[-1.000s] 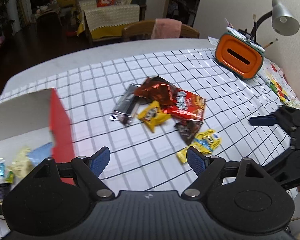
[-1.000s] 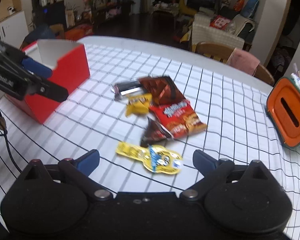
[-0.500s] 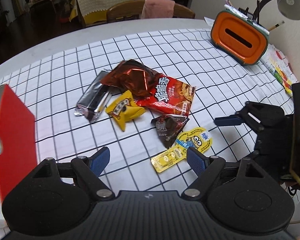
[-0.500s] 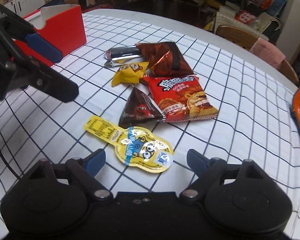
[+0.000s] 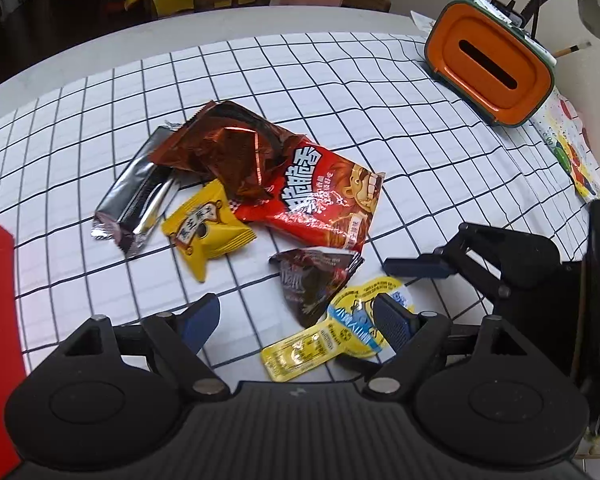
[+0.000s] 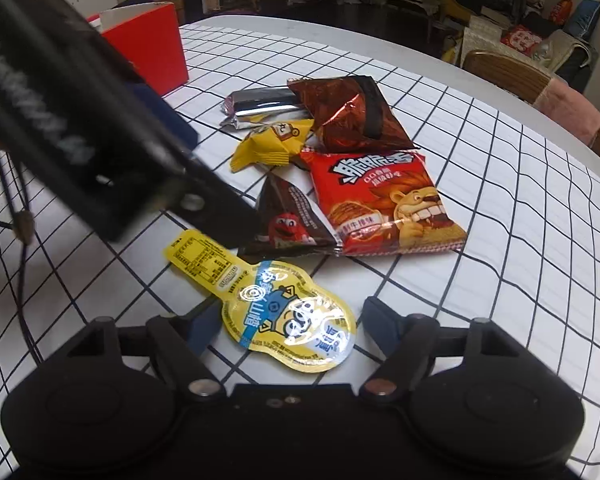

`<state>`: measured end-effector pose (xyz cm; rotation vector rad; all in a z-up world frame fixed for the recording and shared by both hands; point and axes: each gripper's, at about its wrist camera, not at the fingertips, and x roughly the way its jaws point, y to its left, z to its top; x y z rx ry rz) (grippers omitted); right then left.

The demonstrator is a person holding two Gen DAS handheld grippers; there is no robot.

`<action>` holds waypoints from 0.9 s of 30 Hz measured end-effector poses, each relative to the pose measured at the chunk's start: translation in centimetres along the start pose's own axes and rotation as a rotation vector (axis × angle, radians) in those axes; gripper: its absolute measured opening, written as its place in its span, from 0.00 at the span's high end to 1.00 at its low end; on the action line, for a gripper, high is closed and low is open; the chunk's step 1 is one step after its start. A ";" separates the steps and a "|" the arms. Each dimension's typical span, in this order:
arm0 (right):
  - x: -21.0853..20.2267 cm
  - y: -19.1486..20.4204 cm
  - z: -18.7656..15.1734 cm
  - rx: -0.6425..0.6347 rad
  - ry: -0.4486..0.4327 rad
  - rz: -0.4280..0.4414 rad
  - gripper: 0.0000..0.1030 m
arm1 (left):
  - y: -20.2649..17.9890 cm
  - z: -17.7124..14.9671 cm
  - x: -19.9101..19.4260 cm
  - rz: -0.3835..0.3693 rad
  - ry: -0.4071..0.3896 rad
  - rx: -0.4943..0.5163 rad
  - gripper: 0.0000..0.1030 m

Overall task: Organize snacks
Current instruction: 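Move both tools back toward the snack pile, then grasp the yellow lollipop card with the right tool while the left tool grasps the chocolate triangle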

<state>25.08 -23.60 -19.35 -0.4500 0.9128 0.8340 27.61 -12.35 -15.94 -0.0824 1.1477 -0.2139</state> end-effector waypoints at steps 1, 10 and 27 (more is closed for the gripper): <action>-0.1 0.1 0.0 -0.004 -0.003 0.004 0.33 | -0.2 0.1 0.3 0.004 0.004 0.003 0.18; -1.5 0.3 -1.2 0.054 -0.003 0.010 0.34 | -0.8 1.6 3.2 0.015 0.036 -0.003 0.18; -3.9 1.2 -2.7 0.163 -0.029 0.001 0.34 | -1.3 1.4 4.6 -0.018 0.040 0.022 0.64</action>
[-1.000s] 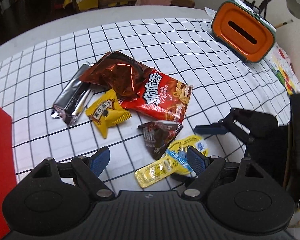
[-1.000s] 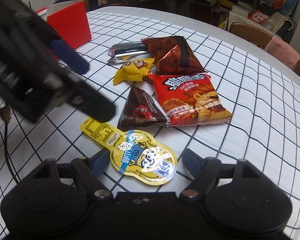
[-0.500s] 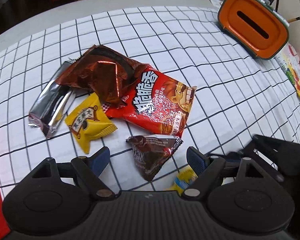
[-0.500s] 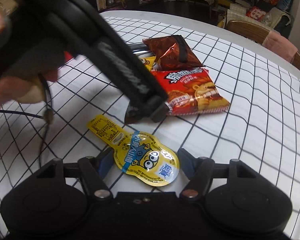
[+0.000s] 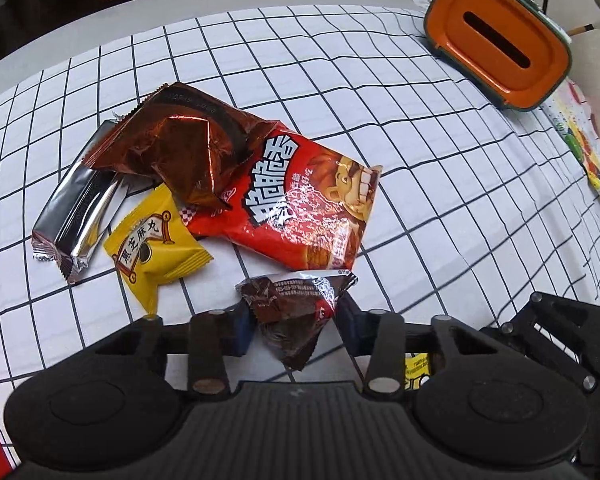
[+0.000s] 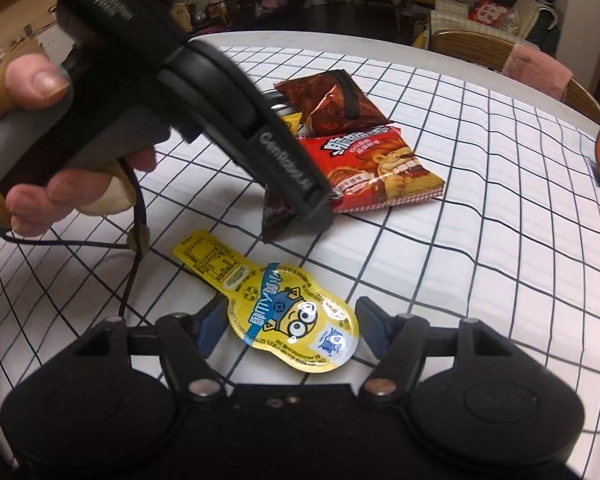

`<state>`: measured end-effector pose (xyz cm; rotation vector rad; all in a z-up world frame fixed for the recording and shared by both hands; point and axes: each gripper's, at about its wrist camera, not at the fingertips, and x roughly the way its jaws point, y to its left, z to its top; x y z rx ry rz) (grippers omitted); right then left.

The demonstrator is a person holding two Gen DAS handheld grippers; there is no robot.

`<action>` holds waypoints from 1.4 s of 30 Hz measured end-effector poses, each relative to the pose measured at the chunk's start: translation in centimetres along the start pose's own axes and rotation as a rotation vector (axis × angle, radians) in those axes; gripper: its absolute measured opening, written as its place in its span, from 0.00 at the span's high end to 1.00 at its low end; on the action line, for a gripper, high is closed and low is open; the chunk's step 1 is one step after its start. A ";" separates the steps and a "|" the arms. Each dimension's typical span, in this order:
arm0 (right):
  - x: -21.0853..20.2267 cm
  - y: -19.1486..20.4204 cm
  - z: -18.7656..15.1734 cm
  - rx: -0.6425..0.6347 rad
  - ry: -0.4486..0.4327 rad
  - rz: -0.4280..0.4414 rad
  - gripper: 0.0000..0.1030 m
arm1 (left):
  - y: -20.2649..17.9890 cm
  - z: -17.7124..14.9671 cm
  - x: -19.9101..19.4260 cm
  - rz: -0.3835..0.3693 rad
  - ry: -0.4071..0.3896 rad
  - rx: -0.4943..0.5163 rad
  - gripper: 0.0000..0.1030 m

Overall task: Organize snacks
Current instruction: 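Grasp the yellow lollipop card with the right tool while the left tool grasps the chocolate triangle, then carry the lollipop card and chocolate triangle with both tools over the box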

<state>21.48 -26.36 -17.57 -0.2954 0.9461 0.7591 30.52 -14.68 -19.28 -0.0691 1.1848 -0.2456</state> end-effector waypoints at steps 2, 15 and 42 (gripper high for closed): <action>-0.2 0.2 0.0 0.011 -0.006 -0.009 0.34 | 0.2 -0.4 -0.3 -0.007 -0.007 -0.002 0.67; -4.1 3.0 0.0 0.078 -0.058 -0.064 0.34 | 3.7 -3.5 -5.8 -0.016 -0.068 -0.043 0.71; -7.9 15.0 8.5 0.118 -0.184 -0.139 0.34 | 13.8 -11.3 -20.9 0.024 -0.218 -0.053 0.71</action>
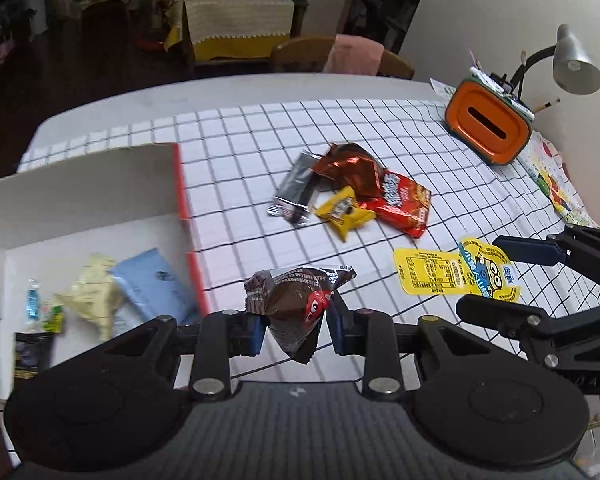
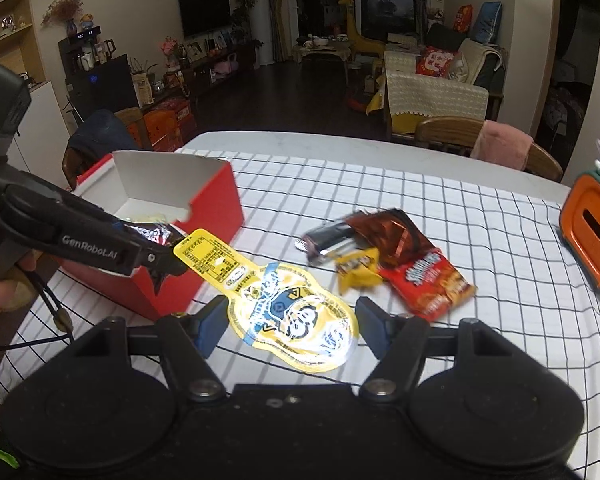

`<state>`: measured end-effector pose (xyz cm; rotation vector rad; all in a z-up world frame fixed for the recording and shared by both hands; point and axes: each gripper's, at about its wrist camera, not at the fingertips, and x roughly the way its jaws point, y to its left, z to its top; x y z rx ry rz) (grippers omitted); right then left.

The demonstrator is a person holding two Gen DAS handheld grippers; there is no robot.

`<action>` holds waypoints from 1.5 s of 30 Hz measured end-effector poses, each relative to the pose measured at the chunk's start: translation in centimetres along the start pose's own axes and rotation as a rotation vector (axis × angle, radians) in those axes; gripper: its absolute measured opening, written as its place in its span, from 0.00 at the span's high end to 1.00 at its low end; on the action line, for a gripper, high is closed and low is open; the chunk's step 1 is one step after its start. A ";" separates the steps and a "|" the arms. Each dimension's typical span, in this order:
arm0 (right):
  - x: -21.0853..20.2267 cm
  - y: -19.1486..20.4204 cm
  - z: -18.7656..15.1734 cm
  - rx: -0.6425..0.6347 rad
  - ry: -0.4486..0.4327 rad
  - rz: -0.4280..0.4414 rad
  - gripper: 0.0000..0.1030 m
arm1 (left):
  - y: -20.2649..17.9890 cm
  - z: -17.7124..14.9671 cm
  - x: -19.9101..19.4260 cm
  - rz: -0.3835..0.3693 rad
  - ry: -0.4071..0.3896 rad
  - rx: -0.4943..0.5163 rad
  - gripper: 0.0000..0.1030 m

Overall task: Organize snacks
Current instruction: 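Carry the lollipop card and chocolate triangle with both tools over the box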

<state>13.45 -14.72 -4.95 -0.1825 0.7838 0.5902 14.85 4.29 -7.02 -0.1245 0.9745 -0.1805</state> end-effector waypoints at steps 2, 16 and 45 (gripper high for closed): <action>0.2 1.2 0.6 -0.007 -0.001 -0.001 0.34 | 1.1 -0.2 -1.0 0.006 -0.012 -0.005 0.71; 3.4 10.3 4.6 -0.122 0.013 -0.012 0.34 | 9.8 -1.3 -4.9 0.084 -0.055 -0.064 0.70; 20.2 18.5 9.8 -0.295 0.185 -0.081 0.34 | 22.2 -1.4 0.3 0.260 0.096 -0.139 0.70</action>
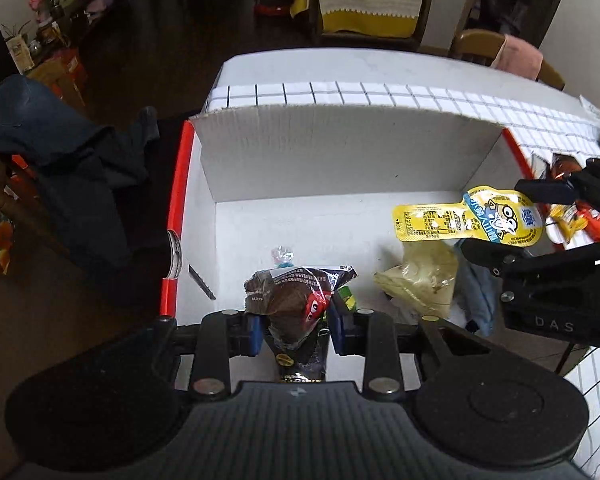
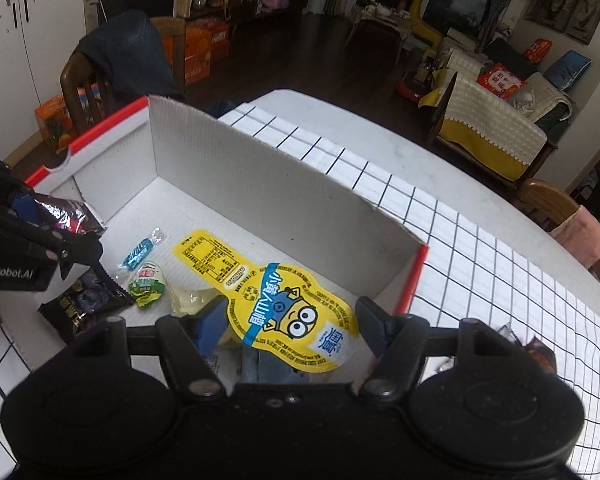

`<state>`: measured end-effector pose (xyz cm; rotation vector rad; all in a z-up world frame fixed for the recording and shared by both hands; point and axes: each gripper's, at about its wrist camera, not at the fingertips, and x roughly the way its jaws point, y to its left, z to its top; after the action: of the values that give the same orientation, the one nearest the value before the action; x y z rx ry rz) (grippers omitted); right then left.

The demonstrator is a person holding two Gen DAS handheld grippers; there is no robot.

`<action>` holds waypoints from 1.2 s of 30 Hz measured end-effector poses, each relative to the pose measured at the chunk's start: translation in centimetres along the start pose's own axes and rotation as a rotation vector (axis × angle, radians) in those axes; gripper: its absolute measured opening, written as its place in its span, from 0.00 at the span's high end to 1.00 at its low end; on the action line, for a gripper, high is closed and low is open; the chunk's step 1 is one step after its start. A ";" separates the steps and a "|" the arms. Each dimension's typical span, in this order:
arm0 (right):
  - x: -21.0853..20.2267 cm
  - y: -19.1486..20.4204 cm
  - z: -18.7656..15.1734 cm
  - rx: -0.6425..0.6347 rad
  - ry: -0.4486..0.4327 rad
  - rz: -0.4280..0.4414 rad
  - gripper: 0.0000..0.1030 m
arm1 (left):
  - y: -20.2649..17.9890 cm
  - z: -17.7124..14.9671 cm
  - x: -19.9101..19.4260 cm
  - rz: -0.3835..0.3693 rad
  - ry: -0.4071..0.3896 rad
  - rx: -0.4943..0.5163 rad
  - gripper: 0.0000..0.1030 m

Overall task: Organize snacks
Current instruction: 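Open both tools to drop the lollipop card and chocolate triangle into the box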

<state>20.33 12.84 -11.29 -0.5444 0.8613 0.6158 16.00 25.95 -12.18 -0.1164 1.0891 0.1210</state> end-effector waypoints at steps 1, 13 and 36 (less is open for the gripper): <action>0.3 0.1 0.0 -0.006 0.009 0.004 0.34 | -0.1 0.0 0.3 0.000 0.008 0.001 0.70; 1.5 0.9 -0.4 -0.024 0.053 0.041 0.34 | -0.9 -0.2 2.6 0.002 0.079 0.031 0.70; -4.2 -1.2 -1.8 0.107 -0.071 0.099 0.20 | -1.3 -1.3 -2.2 -0.025 -0.040 0.005 0.37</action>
<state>18.15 9.69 -8.60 -0.3833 0.8528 0.6712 14.06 24.33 -10.78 -0.1225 1.0478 0.0982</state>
